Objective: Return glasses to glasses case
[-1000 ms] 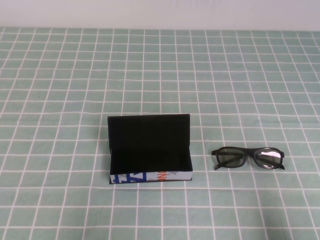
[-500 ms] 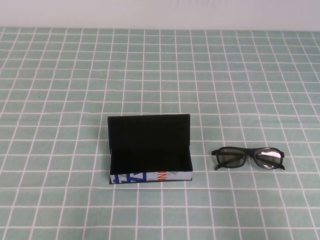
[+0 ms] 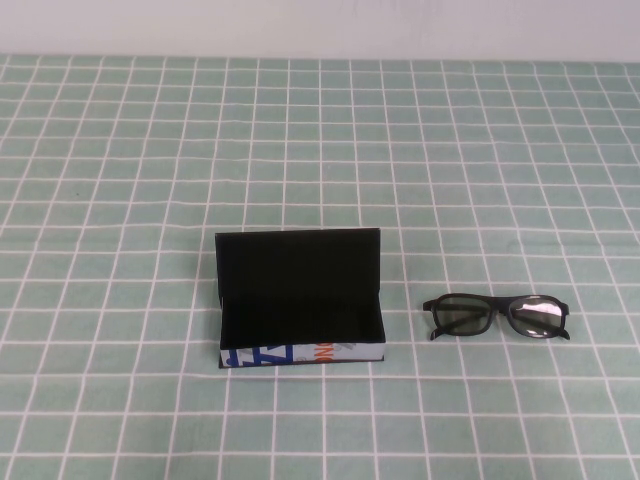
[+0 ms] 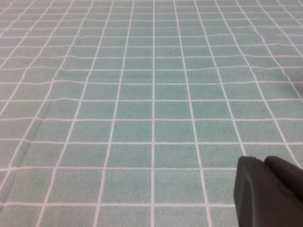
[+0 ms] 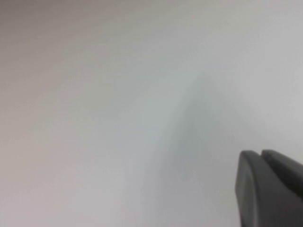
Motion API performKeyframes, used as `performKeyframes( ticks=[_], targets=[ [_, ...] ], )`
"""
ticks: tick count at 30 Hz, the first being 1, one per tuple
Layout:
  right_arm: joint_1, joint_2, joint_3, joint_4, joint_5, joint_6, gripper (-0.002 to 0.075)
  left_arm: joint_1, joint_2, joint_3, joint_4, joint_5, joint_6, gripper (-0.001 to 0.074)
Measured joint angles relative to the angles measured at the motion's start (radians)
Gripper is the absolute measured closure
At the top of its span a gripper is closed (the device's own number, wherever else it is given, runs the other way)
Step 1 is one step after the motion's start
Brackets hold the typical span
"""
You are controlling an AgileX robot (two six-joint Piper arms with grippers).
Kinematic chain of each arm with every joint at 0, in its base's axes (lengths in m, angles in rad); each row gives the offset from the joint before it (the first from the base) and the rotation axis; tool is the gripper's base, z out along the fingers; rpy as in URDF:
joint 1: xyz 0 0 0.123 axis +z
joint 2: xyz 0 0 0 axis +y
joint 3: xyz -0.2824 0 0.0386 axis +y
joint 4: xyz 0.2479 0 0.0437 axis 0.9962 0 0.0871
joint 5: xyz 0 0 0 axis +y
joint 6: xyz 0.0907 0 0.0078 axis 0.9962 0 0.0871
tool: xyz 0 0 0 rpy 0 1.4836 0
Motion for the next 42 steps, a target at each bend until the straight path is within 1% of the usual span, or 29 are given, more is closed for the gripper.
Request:
performKeyframes(
  ticks=[2, 4, 8, 16, 22, 25, 30, 33, 35, 38, 42],
  targets=[
    [0.0, 0.0, -0.095, 0.079, 0.084, -0.044, 0.074, 0.0, 0.0, 0.0, 0.0, 0.0, 0.0, 0.0737],
    [0.0, 0.016, -0.189, 0.12, 0.166, -0.081, 0.074, 0.0, 0.0, 0.0, 0.0, 0.0, 0.0, 0.0737],
    [0.0, 0.13, -0.358, 0.145, 0.332, -0.113, 0.074, 0.0, 0.0, 0.0, 0.0, 0.0, 0.0, 0.0737],
    [0.0, 0.516, -0.647, 0.153, 0.675, -0.117, 0.074, 0.0, 0.0, 0.0, 0.0, 0.0, 0.0, 0.0737],
    [0.0, 0.834, -0.845, 0.145, 0.976, -0.124, 0.074, 0.0, 0.0, 0.0, 0.0, 0.0, 0.0, 0.0737],
    [0.0, 0.931, -0.9, 0.137, 1.043, -0.156, 0.074, 0.0, 0.0, 0.0, 0.0, 0.0, 0.0, 0.0737],
    [0.0, 1.014, -0.924, 0.134, 1.051, -0.17, 0.074, 0.0, 0.0, 0.0, 0.0, 0.0, 0.0, 0.0737],
    [0.0, 1.053, -0.924, 0.067, 1.119, -0.177, 0.074, 0.0, 0.0, 0.0, 0.0, 0.0, 0.0, 0.0737],
    [0.0, 1.089, -0.934, 0.014, 1.19, -0.179, 0.074, 0.0, 0.0, 0.0, 0.0, 0.0, 0.0, 0.0737],
    [0.0, 1.18, -0.996, -0.035, 1.367, -0.215, 0.074, 0.0, 0.0, 0.0, 0.0, 0.0, 0.0, 0.0737],
    [0.0, 1.33, -1.158, -0.051, 1.618, -0.326, 0.074, 0.0, 0.0, 0.0, 0.0, 0.0, 0.0, 0.0737]
  ],
)
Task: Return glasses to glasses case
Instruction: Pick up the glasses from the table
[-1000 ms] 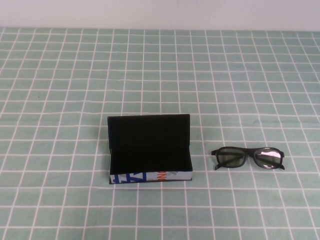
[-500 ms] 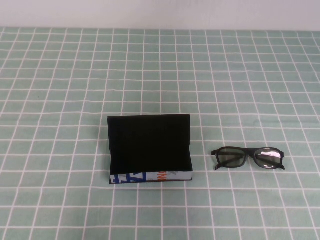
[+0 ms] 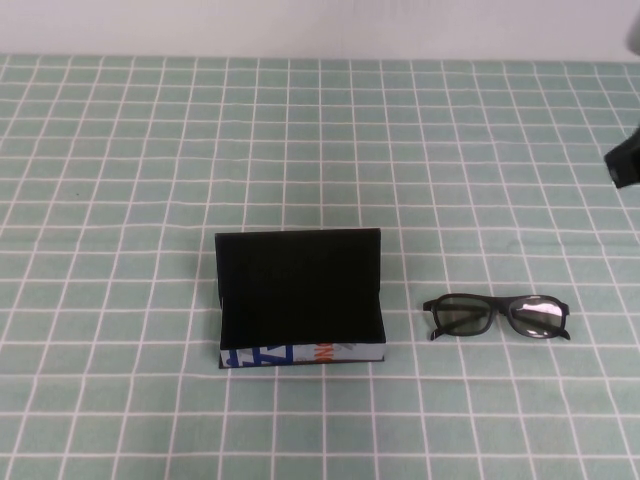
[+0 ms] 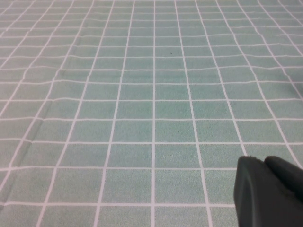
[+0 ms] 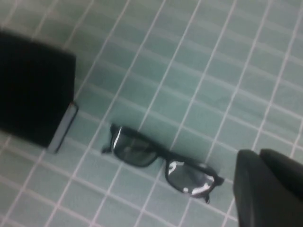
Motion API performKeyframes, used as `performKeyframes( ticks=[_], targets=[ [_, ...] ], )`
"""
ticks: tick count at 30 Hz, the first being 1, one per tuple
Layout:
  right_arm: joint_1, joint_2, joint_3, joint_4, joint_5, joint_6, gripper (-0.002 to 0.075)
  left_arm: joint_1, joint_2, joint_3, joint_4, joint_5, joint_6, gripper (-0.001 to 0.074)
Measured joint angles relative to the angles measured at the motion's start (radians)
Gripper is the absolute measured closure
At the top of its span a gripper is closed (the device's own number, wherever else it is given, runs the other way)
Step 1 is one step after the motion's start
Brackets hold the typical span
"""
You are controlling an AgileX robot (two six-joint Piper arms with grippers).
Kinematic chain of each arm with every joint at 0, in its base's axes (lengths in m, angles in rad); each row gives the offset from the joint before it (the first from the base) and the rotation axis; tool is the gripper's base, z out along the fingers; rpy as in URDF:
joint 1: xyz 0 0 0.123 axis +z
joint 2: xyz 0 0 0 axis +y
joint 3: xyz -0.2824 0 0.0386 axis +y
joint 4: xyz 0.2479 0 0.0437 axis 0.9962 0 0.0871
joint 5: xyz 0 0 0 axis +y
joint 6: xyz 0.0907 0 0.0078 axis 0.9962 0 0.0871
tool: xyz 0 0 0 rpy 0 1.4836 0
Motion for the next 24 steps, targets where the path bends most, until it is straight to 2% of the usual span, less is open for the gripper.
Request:
performKeyframes(
  ticks=[7, 12, 18, 21, 24],
  targets=[
    [0.026, 0.208, -0.187, 0.04, 0.191, -0.272, 0.074, 0.0, 0.0, 0.0, 0.0, 0.0, 0.0, 0.0737],
    [0.115, 0.313, -0.193, 0.045, 0.241, -0.449, 0.074, 0.0, 0.0, 0.0, 0.0, 0.0, 0.0, 0.0737],
    [0.183, 0.405, -0.193, -0.004, 0.243, -0.495, 0.0727, 0.0, 0.0, 0.0, 0.0, 0.0, 0.0, 0.0737],
    [0.183, 0.432, -0.193, -0.038, 0.243, -0.495, 0.0678, 0.0, 0.0, 0.0, 0.0, 0.0, 0.0, 0.0737],
    [0.183, 0.447, -0.193, -0.053, 0.243, -0.496, 0.0567, 0.0, 0.0, 0.0, 0.0, 0.0, 0.0, 0.0737]
  ],
)
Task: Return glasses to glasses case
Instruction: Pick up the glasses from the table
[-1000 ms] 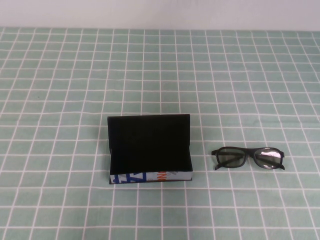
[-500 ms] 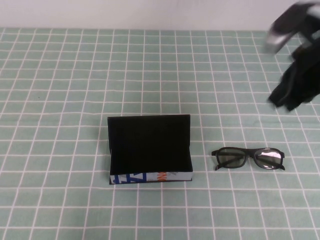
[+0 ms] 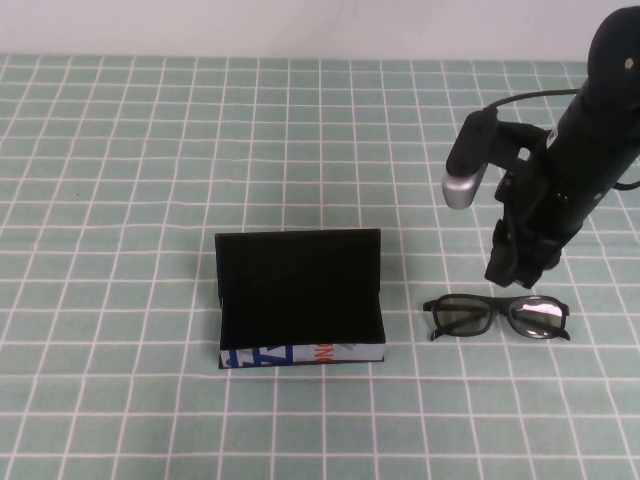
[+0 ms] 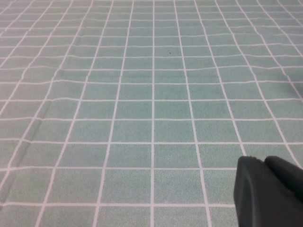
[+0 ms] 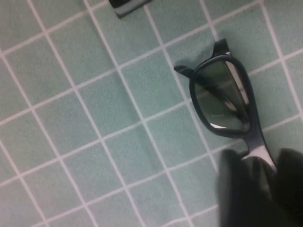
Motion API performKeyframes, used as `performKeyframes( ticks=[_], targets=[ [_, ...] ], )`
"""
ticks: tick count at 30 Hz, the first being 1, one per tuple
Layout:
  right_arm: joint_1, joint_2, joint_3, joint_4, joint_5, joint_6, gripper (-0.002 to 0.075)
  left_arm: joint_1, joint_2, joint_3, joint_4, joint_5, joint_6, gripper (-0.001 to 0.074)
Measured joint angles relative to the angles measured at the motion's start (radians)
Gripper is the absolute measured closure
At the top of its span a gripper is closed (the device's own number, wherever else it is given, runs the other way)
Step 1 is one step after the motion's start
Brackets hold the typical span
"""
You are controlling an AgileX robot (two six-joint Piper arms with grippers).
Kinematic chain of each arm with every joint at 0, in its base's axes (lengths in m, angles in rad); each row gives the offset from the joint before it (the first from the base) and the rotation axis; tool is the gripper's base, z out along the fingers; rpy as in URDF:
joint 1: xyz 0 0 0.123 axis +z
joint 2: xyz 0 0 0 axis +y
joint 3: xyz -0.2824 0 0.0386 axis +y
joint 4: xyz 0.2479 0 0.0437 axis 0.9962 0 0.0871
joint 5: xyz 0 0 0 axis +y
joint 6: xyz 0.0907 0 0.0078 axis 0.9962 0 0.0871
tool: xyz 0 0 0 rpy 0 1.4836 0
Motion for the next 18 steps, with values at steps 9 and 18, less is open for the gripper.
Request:
performKeyframes(
  ticks=[9, 18],
  targets=[
    [0.0, 0.007, -0.001, -0.057, -0.017, -0.083, 0.0338, 0.0, 0.0, 0.0, 0.0, 0.0, 0.0, 0.0737],
    [0.001, 0.103, -0.004, -0.024, -0.155, -0.179, 0.0332, 0.0, 0.0, 0.0, 0.0, 0.0, 0.0, 0.0737]
  ],
)
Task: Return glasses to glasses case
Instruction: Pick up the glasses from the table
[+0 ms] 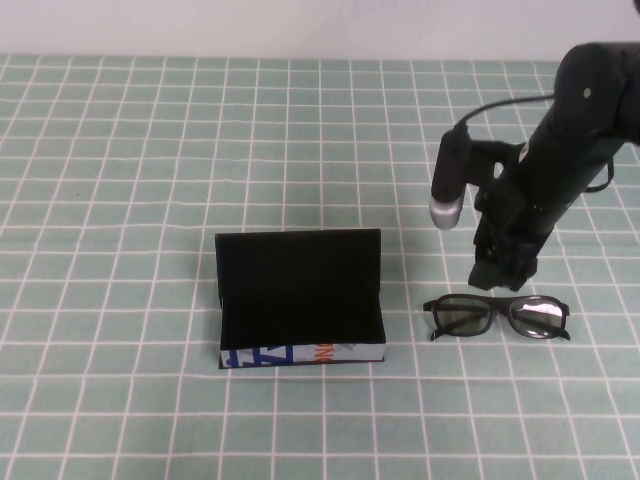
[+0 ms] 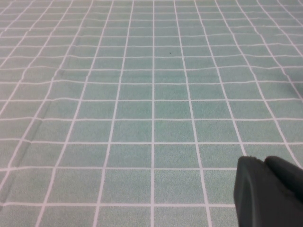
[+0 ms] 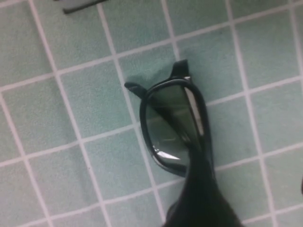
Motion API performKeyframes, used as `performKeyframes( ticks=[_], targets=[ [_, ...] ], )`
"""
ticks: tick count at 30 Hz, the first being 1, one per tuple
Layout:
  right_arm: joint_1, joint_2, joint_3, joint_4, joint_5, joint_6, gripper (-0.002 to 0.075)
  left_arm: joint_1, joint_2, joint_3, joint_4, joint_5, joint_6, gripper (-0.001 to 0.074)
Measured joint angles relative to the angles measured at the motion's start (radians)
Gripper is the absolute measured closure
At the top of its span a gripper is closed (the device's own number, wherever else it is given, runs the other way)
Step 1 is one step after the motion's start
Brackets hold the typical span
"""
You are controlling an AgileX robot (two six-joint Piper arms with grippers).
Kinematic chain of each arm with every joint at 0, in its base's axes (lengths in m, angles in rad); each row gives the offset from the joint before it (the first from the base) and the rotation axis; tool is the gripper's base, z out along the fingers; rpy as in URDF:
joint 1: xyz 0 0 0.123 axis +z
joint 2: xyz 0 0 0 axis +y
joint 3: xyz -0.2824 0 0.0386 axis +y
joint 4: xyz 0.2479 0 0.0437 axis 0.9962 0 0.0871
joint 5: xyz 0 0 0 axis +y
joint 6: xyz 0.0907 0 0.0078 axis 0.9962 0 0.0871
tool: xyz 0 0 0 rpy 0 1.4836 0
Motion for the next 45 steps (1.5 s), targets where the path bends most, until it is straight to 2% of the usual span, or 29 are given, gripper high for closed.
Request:
performKeyframes(
  ticks=[7, 14, 28, 34, 39, 45],
  targets=[
    [0.0, 0.021, 0.0, 0.009, 0.017, -0.002, 0.0357, 0.0, 0.0, 0.0, 0.0, 0.0, 0.0, 0.0737],
    [0.0, 0.021, 0.0, 0.096, 0.019, -0.002, 0.036, 0.0, 0.0, 0.0, 0.0, 0.0, 0.0, 0.0737],
    [0.0, 0.021, 0.0, 0.154, -0.057, -0.004, 0.0363, 0.0, 0.0, 0.0, 0.0, 0.0, 0.0, 0.0737],
    [0.0, 0.021, 0.0, 0.018, -0.044, -0.006, 0.0364, 0.0, 0.0, 0.0, 0.139, -0.006, 0.002, 0.0737],
    [0.0, 0.022, 0.0, -0.108, -0.002, -0.01, 0.0364, 0.0, 0.0, 0.0, 0.161, -0.027, 0.0, 0.0737],
    [0.0, 0.045, 0.0, -0.136, 0.071, -0.01, 0.0364, 0.0, 0.0, 0.0, 0.185, -0.027, -0.002, 0.0737]
  ],
)
